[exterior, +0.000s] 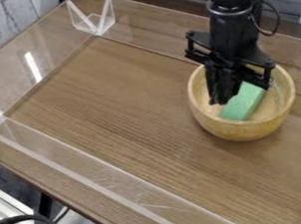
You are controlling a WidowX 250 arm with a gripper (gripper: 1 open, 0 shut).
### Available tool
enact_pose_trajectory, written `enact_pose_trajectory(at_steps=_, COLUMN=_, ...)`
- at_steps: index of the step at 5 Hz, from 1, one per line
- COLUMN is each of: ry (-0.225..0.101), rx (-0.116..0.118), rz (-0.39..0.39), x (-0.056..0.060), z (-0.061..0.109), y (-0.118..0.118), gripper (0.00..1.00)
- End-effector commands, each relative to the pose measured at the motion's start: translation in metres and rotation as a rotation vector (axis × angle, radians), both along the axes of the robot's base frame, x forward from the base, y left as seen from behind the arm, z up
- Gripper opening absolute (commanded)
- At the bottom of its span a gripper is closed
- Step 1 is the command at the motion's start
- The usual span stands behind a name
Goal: Remove the green block from inside the brown bowl and put it on the table
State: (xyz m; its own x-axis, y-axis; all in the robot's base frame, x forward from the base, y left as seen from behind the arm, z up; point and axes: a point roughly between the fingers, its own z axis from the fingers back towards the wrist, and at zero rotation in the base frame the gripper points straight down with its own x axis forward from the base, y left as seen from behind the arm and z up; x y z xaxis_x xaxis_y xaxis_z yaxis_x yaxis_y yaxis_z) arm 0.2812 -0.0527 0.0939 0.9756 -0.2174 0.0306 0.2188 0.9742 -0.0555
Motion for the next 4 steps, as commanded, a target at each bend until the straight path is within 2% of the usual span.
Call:
enact_pose_trajectory(at_steps=1, ry=-0.057, rx=-0.008, rz=0.015, x=0.001, z=0.021, y=0.007, gripper=0.0)
enact_pose_trajectory(at_steps=2, ry=-0.057, rx=-0.005, rz=0.033, x=-0.005, z=0.024, y=0.018, gripper=0.0)
enact_pose_trajectory(at_steps=4, ry=-0.037, rx=0.021, rz=0.105, x=-0.02, z=0.02, y=0.064, gripper=0.0)
